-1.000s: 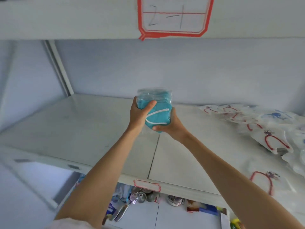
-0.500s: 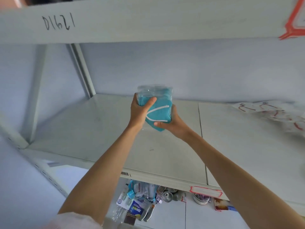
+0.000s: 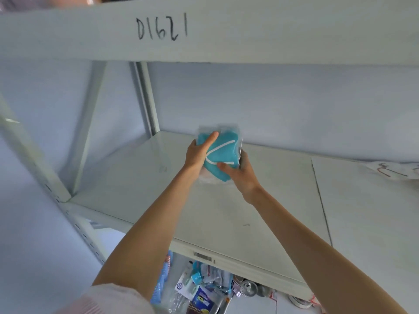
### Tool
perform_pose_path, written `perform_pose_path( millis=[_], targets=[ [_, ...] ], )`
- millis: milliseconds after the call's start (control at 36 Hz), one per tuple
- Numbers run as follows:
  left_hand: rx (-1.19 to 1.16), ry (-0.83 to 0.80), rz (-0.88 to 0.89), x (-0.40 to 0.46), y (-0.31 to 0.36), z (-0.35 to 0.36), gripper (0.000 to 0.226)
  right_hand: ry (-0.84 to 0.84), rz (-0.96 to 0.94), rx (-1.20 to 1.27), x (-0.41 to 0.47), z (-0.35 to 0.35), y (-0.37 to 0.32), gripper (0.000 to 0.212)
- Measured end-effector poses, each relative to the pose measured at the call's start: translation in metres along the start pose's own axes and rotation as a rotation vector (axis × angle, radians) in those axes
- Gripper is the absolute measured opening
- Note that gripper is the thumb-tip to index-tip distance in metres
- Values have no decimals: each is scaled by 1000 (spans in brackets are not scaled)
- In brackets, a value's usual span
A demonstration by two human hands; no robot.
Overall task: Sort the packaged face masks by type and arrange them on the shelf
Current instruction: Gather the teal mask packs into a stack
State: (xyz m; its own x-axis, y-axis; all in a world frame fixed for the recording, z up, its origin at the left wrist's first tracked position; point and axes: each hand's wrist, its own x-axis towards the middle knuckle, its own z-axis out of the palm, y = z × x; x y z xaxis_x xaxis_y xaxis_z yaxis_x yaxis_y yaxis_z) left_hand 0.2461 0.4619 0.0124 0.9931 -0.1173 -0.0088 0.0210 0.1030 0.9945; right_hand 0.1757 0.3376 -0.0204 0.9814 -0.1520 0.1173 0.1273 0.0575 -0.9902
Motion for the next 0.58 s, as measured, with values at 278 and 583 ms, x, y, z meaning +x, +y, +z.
perform_pose_path(
  millis=[278, 583],
  targets=[
    [235, -165, -258, 76, 3, -84, 115, 255, 182, 146, 54, 93, 30, 61],
    [293, -243, -285, 140, 0, -157, 52, 359, 284, 138, 118, 167, 48, 42]
  ],
)
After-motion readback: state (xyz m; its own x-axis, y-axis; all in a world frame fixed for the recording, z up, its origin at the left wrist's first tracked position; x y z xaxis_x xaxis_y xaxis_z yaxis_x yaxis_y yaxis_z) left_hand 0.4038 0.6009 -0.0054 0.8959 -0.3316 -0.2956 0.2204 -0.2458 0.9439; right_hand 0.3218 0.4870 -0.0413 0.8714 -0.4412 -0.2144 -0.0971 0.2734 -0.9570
